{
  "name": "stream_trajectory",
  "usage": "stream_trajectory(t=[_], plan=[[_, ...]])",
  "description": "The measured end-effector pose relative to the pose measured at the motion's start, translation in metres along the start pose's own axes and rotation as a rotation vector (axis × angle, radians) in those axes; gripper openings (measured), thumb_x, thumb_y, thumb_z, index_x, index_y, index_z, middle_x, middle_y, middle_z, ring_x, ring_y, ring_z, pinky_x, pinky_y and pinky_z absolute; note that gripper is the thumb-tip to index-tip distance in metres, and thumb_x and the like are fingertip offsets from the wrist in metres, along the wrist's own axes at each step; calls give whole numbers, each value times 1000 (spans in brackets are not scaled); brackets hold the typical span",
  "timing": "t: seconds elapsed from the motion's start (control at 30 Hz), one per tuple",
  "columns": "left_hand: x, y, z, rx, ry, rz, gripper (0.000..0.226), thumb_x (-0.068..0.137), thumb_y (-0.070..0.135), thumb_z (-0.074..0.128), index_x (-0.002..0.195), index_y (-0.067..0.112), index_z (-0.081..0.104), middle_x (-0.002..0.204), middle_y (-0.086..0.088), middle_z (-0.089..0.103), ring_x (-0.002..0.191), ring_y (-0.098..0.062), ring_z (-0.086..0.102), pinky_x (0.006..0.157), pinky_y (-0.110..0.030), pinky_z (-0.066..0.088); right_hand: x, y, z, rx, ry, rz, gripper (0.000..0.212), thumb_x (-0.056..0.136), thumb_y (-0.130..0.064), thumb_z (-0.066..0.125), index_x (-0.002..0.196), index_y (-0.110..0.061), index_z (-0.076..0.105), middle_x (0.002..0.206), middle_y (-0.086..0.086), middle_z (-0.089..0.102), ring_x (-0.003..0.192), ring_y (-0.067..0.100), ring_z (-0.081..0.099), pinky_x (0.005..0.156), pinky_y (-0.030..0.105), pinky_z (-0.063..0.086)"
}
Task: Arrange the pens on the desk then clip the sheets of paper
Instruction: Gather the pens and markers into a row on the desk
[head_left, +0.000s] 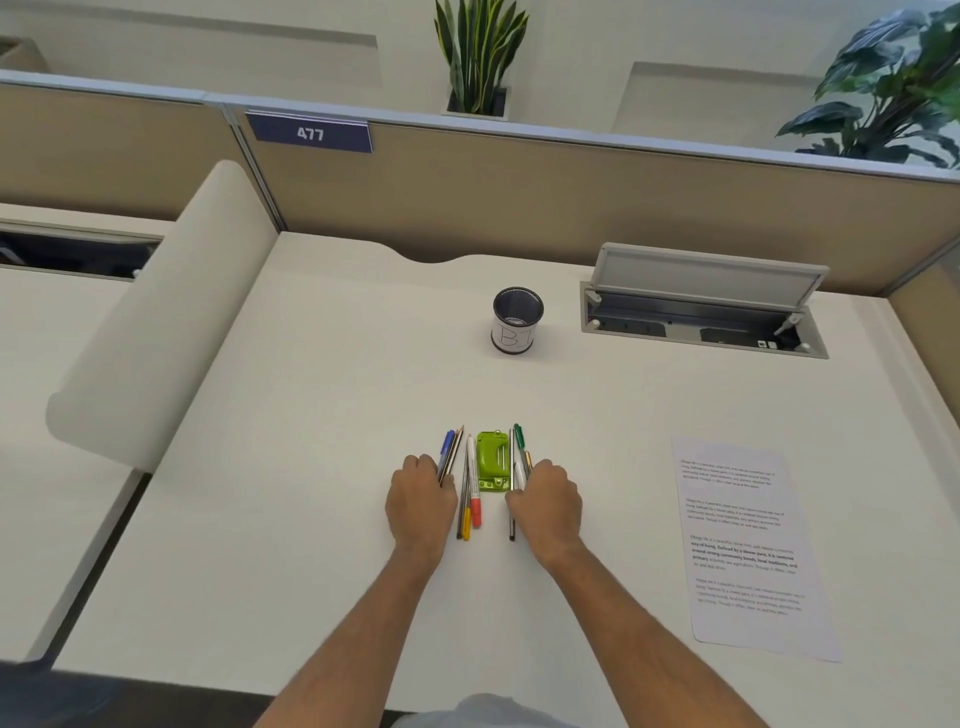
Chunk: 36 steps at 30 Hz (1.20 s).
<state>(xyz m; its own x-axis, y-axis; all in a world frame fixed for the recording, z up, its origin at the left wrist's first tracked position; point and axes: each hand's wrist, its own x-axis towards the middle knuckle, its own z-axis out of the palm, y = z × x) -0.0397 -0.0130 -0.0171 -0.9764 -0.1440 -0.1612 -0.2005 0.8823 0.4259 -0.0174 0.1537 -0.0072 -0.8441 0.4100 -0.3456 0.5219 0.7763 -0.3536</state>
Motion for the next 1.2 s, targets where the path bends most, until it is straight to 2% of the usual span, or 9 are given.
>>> stream_trajectory(t=[0.1, 0.23, 0.47, 0.57, 0.7, 0.83, 0.93, 1.07, 1.2], plan=[[-1, -1, -2, 95, 6, 54, 25, 107, 29, 60, 110, 9, 73, 107, -7, 69, 93, -23, 65, 74, -35, 58, 0, -1, 3, -117, 24, -64, 20, 99, -17, 68, 116, -6, 67, 109, 10, 71, 93, 25, 75, 73, 32, 58], [-3, -2, -4, 173, -14, 135, 26, 110, 25, 51, 114, 12, 73, 109, -5, 69, 94, -19, 64, 80, -31, 60, 2, -1, 4, -187, 53, -103, 19, 106, -12, 59, 121, -6, 68, 113, 11, 74, 99, 25, 77, 80, 32, 61], [0, -4, -7, 217, -76, 206, 24, 108, 14, 51, 121, 12, 71, 118, -5, 68, 103, -19, 63, 85, -28, 60, 3, -5, 3, -240, 38, -133, 19, 106, -7, 60, 118, -8, 74, 112, 10, 76, 98, 23, 77, 80, 30, 62], [3, -5, -8, 238, -85, 222, 26, 107, 12, 49, 123, 12, 70, 121, -6, 68, 107, -21, 63, 88, -30, 60, 3, -8, 1, -231, 25, -117, 19, 102, -4, 63, 115, -9, 75, 110, 9, 75, 97, 25, 77, 74, 29, 58], [5, -6, -9, 158, -78, 156, 24, 106, 9, 50, 116, 8, 72, 117, -8, 70, 105, -23, 65, 85, -32, 57, 6, -4, -7, -167, 11, -49, 16, 97, -9, 70, 113, -8, 71, 108, 10, 72, 97, 28, 75, 67, 30, 48], [14, -9, -13, 79, -117, 75, 20, 101, 7, 55, 98, -1, 73, 105, -15, 71, 94, -32, 67, 78, -41, 54, 7, 1, -13, -185, 52, -32, 18, 99, -25, 69, 109, -10, 70, 107, 8, 71, 97, 29, 75, 68, 31, 44], [19, -10, -15, 63, -130, 68, 22, 101, 9, 57, 98, -1, 76, 104, -15, 71, 94, -33, 69, 78, -42, 55, 7, 2, -13, -212, 102, -52, 23, 104, -33, 63, 111, -12, 68, 110, 7, 70, 98, 28, 74, 71, 32, 44], [17, -10, -16, 79, -129, 78, 25, 108, 14, 56, 102, 5, 78, 105, -11, 74, 95, -27, 71, 77, -35, 55, 10, 1, -13, -283, 104, -67, 13, 105, -17, 60, 110, -12, 72, 111, 7, 73, 99, 28, 76, 70, 31, 45], [21, -6, -18, 65, -141, 49, 21, 106, 9, 57, 100, 5, 77, 103, -13, 75, 94, -28, 72, 77, -36, 58, 10, -5, -14, -282, 103, -68, 21, 98, 1, 58, 109, -10, 72, 108, 9, 74, 98, 29, 76, 69, 32, 48]])
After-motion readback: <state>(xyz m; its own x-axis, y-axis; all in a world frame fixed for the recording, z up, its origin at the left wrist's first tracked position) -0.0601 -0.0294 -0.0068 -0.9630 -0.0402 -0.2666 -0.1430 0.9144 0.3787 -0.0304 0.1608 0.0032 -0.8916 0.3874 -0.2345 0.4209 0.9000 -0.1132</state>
